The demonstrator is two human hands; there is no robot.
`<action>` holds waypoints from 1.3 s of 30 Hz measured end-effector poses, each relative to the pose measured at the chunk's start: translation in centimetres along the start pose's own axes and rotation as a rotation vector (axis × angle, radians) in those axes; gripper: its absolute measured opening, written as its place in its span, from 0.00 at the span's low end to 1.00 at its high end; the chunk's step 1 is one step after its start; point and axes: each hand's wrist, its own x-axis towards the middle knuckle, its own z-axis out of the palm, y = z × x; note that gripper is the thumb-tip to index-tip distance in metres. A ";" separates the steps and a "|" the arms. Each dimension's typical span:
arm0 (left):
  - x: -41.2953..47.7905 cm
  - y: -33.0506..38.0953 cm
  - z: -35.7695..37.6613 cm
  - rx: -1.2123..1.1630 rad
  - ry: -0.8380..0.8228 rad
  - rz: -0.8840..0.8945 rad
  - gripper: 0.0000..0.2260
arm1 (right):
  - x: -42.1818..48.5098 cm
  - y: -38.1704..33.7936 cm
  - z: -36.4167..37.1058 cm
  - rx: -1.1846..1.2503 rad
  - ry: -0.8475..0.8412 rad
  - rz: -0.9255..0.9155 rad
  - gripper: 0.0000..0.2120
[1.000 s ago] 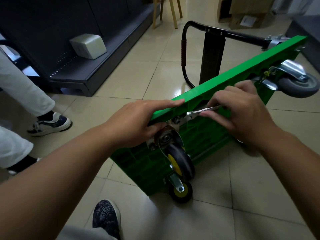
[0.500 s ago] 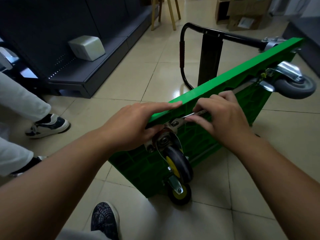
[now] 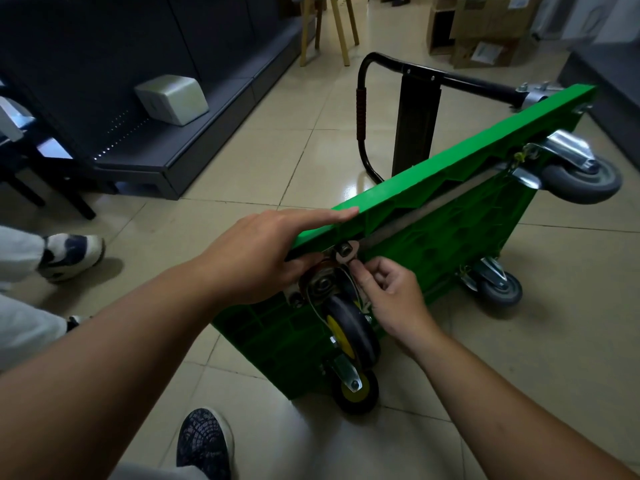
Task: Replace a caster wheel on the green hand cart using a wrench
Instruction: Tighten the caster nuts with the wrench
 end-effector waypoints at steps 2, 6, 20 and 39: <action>0.1 0.0 0.0 -0.001 -0.008 -0.001 0.33 | -0.2 0.1 -0.2 0.008 0.022 -0.027 0.13; 0.1 -0.2 -0.2 -0.003 0.001 0.002 0.33 | -1.2 1.5 -2.6 -0.105 0.001 0.044 0.12; 0.1 -0.3 -0.2 -0.004 0.006 0.006 0.32 | 2.3 -7.6 -8.0 -1.061 -0.023 -0.646 0.16; 0.0 -0.3 0.0 0.013 0.017 0.016 0.32 | 3.5 -8.9 -5.6 -1.227 0.033 -0.872 0.18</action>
